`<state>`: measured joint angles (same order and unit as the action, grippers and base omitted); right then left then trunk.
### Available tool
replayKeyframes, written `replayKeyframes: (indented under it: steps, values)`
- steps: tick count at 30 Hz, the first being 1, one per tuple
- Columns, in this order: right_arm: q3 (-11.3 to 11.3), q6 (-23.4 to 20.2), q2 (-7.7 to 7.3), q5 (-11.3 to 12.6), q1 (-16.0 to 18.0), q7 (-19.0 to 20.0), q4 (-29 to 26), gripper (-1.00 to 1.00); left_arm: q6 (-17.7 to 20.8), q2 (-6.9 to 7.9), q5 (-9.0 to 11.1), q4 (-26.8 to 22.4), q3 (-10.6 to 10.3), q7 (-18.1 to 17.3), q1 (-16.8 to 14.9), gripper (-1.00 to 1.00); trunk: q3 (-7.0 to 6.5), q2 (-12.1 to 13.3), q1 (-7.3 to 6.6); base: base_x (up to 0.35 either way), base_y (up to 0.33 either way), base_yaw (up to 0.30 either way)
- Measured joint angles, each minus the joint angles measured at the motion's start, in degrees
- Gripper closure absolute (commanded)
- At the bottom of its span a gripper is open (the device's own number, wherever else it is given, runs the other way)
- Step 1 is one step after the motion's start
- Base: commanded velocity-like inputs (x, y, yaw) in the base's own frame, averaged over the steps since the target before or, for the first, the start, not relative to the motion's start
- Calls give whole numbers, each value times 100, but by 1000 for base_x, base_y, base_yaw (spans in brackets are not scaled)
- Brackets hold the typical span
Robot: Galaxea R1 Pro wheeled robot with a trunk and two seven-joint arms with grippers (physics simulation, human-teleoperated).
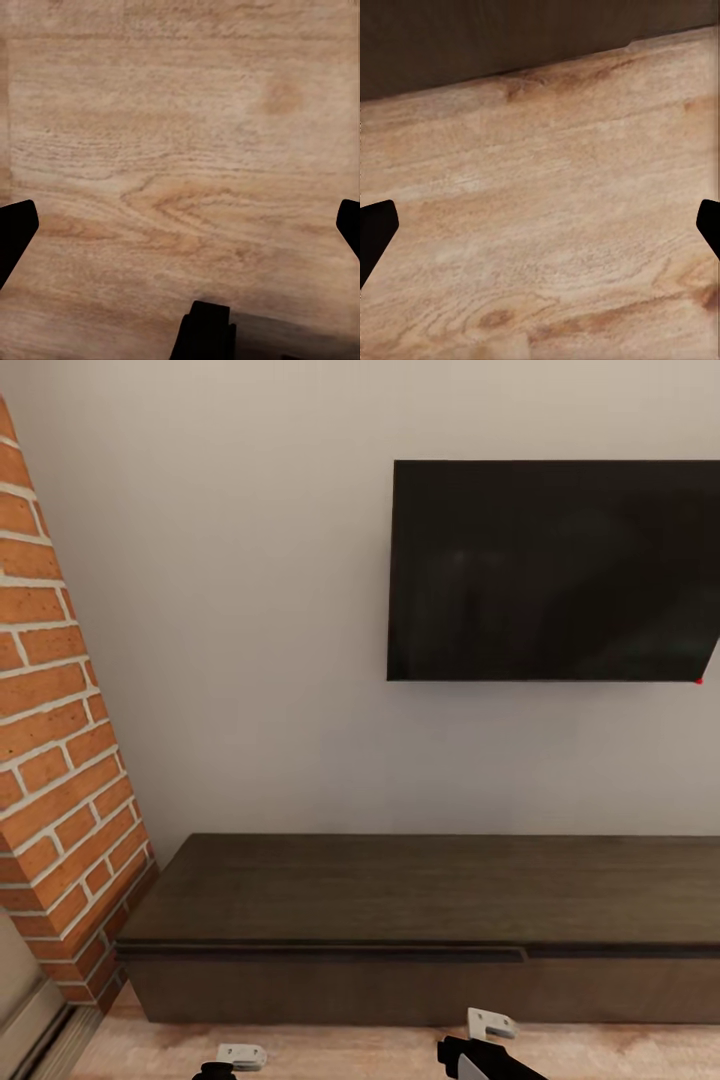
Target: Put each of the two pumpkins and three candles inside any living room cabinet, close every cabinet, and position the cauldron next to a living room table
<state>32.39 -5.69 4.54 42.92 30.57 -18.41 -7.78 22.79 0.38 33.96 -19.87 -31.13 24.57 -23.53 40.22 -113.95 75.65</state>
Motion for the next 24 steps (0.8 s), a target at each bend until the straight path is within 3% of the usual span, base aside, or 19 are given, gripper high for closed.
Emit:
replayKeyframes:
  steps: [6, 14, 24]
  values:
    - [0, 0, 5, -2, 0, 9, 8, -100, -1, -3, 1, 4, -2, -12, 0, -100, -108, 241, -132, 0, 0, 0]
    - [0, 0, 14, -2, 1, 16, 9, -100, 1, 17, -9, 25, 12, -541, 0, -100, -251, 562, -308, 0, 0, 0]
    - [0, 0, 22, -3, 1, 16, 11, -100, -174, 17, -11, 255, 13, -609, -1, -100, -431, 963, -527, 0, 0, 0]
